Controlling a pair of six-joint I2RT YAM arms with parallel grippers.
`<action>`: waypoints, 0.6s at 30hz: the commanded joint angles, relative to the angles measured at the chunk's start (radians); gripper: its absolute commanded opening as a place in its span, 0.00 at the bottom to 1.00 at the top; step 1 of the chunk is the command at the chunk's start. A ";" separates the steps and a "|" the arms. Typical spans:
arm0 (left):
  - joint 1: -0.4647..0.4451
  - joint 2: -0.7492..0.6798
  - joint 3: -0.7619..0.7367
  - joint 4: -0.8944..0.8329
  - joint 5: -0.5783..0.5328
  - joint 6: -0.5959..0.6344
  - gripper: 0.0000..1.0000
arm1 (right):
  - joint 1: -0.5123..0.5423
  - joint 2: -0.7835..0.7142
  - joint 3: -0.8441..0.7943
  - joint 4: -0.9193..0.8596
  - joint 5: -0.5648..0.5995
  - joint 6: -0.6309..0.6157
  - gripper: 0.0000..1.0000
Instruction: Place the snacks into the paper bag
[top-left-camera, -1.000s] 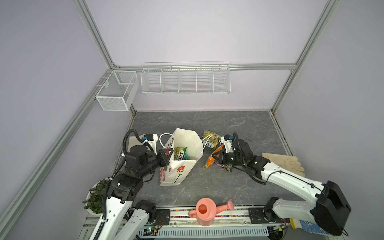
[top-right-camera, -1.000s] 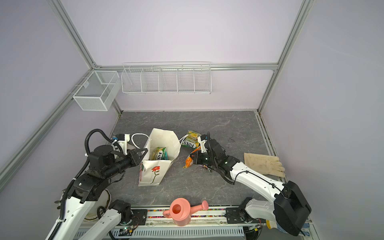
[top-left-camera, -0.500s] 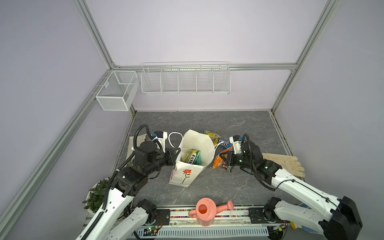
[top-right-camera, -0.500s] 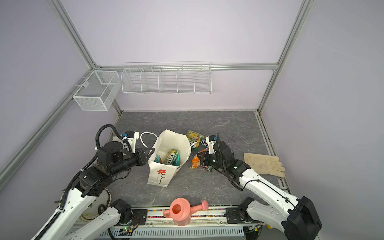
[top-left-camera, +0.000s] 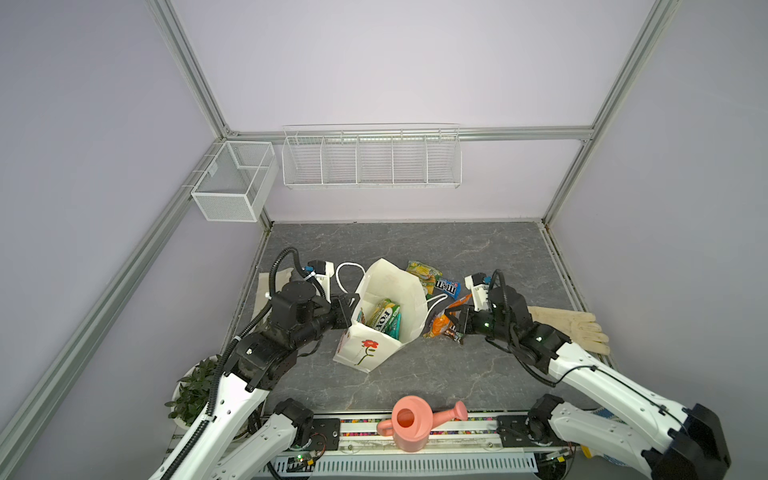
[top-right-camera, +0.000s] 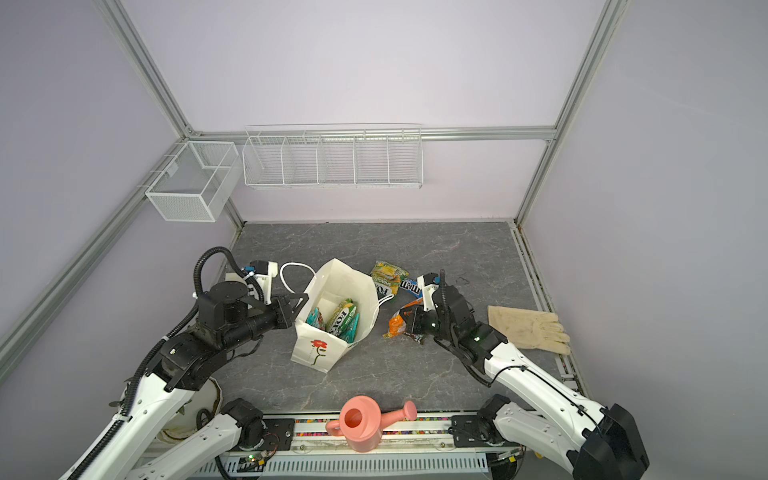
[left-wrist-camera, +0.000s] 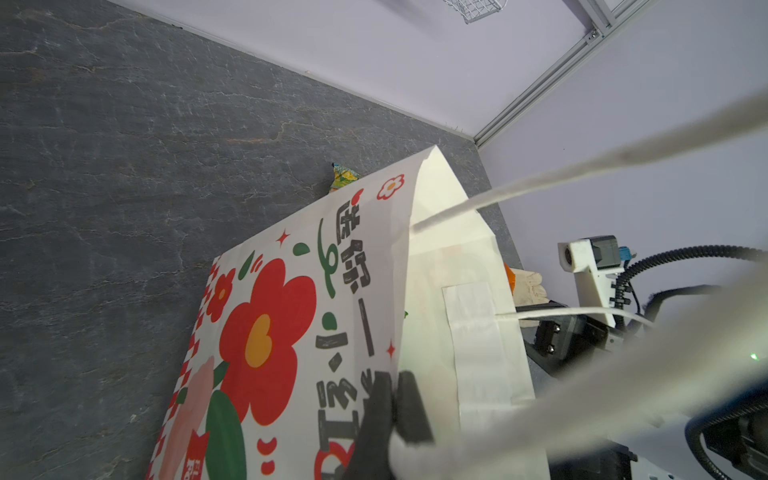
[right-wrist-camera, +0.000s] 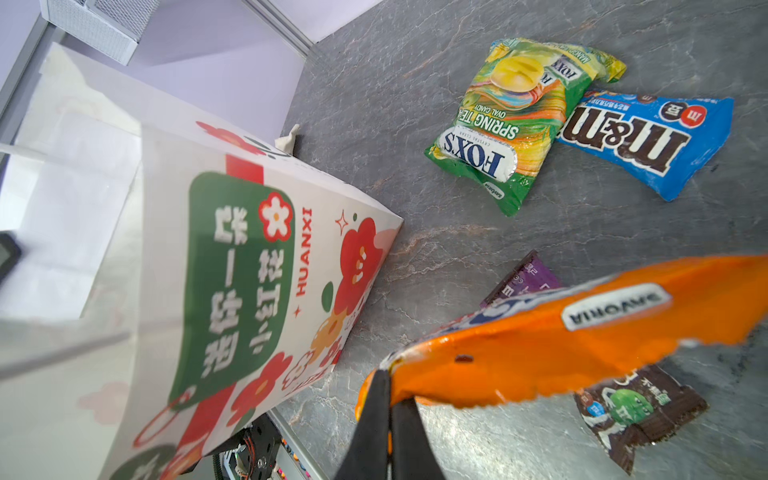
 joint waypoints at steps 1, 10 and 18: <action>-0.001 -0.031 0.004 0.084 -0.032 0.016 0.00 | -0.010 -0.035 -0.007 0.016 0.010 -0.021 0.06; -0.002 -0.048 -0.014 0.077 -0.057 0.009 0.00 | -0.016 -0.093 -0.007 -0.022 0.025 -0.034 0.06; -0.001 -0.059 -0.021 0.069 -0.076 0.006 0.00 | -0.023 -0.164 0.000 -0.060 0.033 -0.047 0.07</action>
